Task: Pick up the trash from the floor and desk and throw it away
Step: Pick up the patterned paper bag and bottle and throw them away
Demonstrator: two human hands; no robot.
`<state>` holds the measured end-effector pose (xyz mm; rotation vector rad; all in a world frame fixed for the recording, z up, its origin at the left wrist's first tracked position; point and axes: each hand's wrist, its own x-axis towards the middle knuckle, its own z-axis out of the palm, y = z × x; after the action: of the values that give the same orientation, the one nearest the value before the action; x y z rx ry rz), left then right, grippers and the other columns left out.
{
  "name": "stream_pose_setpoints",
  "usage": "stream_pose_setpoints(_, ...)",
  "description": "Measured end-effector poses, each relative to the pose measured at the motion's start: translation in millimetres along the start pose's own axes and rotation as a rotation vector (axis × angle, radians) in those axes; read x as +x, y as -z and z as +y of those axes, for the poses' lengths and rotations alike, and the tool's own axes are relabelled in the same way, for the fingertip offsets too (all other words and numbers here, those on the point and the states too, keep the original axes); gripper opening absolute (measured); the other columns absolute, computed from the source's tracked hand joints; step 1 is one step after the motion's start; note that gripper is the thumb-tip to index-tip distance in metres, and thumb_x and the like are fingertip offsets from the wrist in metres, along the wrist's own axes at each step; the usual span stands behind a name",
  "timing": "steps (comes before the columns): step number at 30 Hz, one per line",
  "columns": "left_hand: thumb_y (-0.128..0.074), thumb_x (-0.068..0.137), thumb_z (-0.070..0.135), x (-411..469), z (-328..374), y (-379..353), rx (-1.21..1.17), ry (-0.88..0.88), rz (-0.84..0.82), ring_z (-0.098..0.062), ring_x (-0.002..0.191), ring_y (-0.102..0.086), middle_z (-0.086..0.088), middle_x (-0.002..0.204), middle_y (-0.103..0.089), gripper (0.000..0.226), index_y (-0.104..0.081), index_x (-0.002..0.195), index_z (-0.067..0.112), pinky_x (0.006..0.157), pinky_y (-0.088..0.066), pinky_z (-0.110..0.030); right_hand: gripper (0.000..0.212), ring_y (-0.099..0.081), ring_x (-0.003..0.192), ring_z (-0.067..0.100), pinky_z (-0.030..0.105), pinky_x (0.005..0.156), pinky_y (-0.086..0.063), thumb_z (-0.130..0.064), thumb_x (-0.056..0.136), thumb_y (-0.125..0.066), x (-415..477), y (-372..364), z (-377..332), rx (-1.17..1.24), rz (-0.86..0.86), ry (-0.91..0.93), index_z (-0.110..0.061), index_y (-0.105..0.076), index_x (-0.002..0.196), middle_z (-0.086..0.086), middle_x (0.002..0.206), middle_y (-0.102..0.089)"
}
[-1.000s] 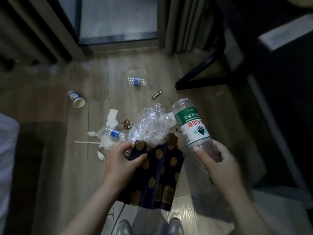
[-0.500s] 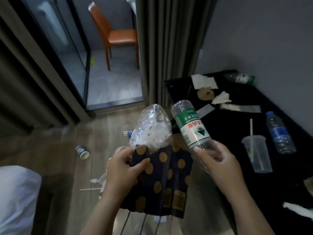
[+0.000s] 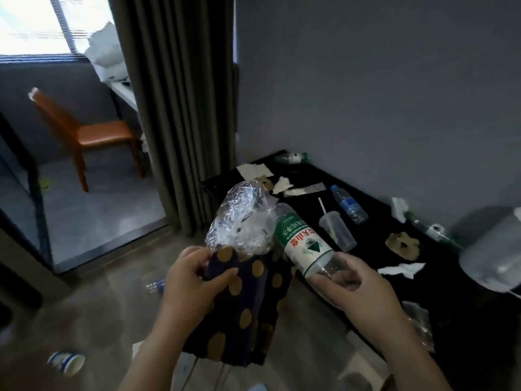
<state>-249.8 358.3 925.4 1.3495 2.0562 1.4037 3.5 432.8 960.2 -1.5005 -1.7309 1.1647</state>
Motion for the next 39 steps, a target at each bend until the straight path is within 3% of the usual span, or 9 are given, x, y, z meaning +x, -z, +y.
stream_pose_setpoints(5, -0.085, 0.067, 0.023, -26.7, 26.8, -23.0, -0.008, -0.138, -0.198, 0.001, 0.077, -0.057, 0.011, 0.087, -0.058, 0.022, -0.065, 0.074, 0.031, 0.061, -0.042, -0.011, 0.055, -0.064, 0.083, 0.001, 0.030, 0.079, -0.054, -0.058, 0.060, -0.076, -78.6, 37.9, 25.8, -0.028, 0.251, -0.117, -0.044, -0.057, 0.110, -0.016, 0.093, -0.066)
stream_pose_setpoints(11, -0.084, 0.067, 0.020, -90.5, 83.7, -84.5, -0.081, -0.285, -0.528, -0.004, 0.066, -0.054, 0.006, 0.072, -0.053, 0.028, -0.057, 0.066, 0.025, 0.057, -0.038, -0.016, 0.043, -0.061, 0.079, -0.011, 0.014, 0.063, -0.045, -0.047, 0.064, -0.079, -197.0, 102.5, 63.5, -0.015, 0.501, -0.177, -0.040, -0.063, 0.103, -0.032, 0.089, -0.066)
stream_pose_setpoints(15, -0.083, 0.068, 0.022, -151.7, 143.0, -125.4, -0.159, -0.419, -0.743, -0.003, 0.076, -0.058, 0.007, 0.084, -0.057, 0.019, -0.067, 0.075, 0.025, 0.069, -0.047, -0.021, 0.042, -0.062, 0.081, -0.011, 0.012, 0.066, -0.045, -0.043, 0.067, -0.080, -284.5, 145.9, 90.3, -0.005, 0.692, -0.238, -0.040, -0.064, 0.106, -0.031, 0.090, -0.067)
stream_pose_setpoints(19, -0.083, 0.068, 0.023, -230.6, 204.2, -164.1, -0.205, -0.542, -0.885, 0.000, 0.080, -0.058, 0.009, 0.088, -0.058, 0.016, -0.070, 0.077, 0.025, 0.076, -0.050, -0.029, 0.041, -0.061, 0.074, -0.011, 0.009, 0.060, -0.043, -0.045, 0.066, -0.080, -383.3, 193.7, 120.4, -0.014, 0.918, -0.308, -0.039, -0.065, 0.103, -0.023, 0.087, -0.070)
stream_pose_setpoints(26, -0.084, 0.068, 0.018, -422.5, 296.7, -223.3, -0.343, -0.642, -1.121, -0.006, 0.082, -0.061, 0.006, 0.088, -0.058, 0.018, -0.072, 0.077, 0.029, 0.081, -0.053, -0.036, 0.049, -0.063, 0.074, -0.006, 0.024, 0.068, -0.048, -0.055, 0.061, -0.077, -591.5, 263.4, 177.4, -0.004, 1.243, -0.482, -0.042, -0.063, 0.105, -0.015, 0.093, -0.068)
stream_pose_setpoints(34, -0.083, 0.069, 0.019, -583.3, 384.5, -268.9, -0.443, -0.825, -1.314, -0.004, 0.078, -0.060, 0.006, 0.085, -0.059, 0.016, -0.071, 0.074, 0.027, 0.073, -0.054, -0.038, 0.053, -0.064, 0.085, -0.003, 0.020, 0.068, -0.047, -0.050, 0.063, -0.080, -754.6, 287.4, 217.0, 0.091, 1.579, -0.581, -0.037, -0.063, 0.112, -0.017, 0.099, -0.068)
stream_pose_setpoints(39, -0.085, 0.066, 0.021, -646.3, 418.4, -309.6, -0.484, -0.959, -1.400, 0.000, 0.077, -0.057, 0.008, 0.083, -0.058, 0.021, -0.067, 0.069, 0.033, 0.065, -0.044, -0.015, 0.058, -0.063, 0.076, -0.010, 0.019, 0.067, -0.047, -0.054, 0.060, -0.078, -794.9, 302.8, 240.7, 0.077, 1.701, -0.668, -0.037, -0.062, 0.114, -0.017, 0.099, -0.069)
